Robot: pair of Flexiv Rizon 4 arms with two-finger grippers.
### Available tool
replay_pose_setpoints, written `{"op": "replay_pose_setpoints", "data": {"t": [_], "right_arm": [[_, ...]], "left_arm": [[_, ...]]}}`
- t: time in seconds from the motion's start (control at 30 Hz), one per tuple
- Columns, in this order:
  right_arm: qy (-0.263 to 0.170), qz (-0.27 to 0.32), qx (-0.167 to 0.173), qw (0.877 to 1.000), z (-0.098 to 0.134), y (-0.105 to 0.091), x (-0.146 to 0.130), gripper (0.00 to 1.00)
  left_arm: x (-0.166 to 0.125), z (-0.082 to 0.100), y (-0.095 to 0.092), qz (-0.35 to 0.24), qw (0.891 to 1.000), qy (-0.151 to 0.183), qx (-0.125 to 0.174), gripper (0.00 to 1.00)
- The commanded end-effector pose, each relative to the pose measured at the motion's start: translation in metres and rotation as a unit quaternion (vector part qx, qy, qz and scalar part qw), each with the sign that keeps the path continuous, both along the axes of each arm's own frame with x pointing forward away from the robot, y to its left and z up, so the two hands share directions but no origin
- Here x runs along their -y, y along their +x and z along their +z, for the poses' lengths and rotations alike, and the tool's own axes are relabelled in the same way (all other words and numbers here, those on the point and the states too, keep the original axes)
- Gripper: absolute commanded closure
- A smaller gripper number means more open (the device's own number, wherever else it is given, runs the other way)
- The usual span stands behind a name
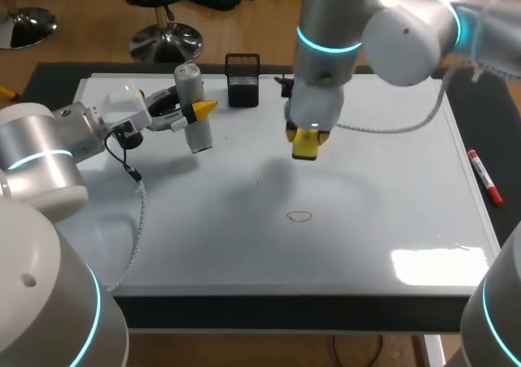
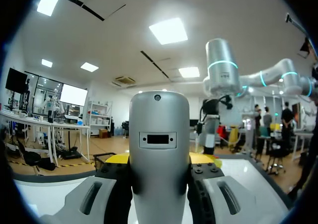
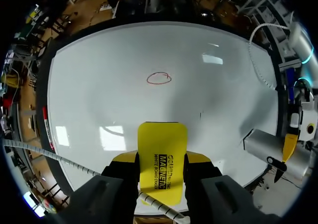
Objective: Pick up the inspection probe, press it on each red-marked spot on the whiteboard one by one, put down the probe, pick up the eraser, and wipe off all the red marks.
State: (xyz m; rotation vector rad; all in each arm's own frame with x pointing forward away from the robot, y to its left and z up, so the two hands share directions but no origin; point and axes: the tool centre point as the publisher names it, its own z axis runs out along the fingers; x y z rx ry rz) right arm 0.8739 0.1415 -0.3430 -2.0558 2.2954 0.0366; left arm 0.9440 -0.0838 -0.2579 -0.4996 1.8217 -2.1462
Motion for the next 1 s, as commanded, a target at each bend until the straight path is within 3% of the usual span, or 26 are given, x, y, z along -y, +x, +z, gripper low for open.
{"op": "replay_pose_setpoints", "data": {"t": [0.03,0.4,0.53,1.0], "right_arm": [[-0.017,0.000,0.001,1.000,-0.004,-0.008,-0.018,1.00],[-0.013,0.009,-0.026,1.000,-0.018,-0.048,-0.042,1.00],[-0.028,0.020,-0.007,0.999,-0.011,-0.040,-0.037,1.00],[-0.028,0.020,-0.007,0.999,-0.011,-0.040,-0.037,1.00]], "left_arm": [[0.001,0.000,0.000,0.002,1.000,-0.001,0.001,1.00],[0.001,0.000,0.000,0.002,1.000,-0.001,0.001,1.00],[0.001,0.000,0.000,0.002,1.000,-0.001,0.001,1.00],[0.001,0.000,0.000,0.002,1.000,-0.001,0.001,1.00]]}}
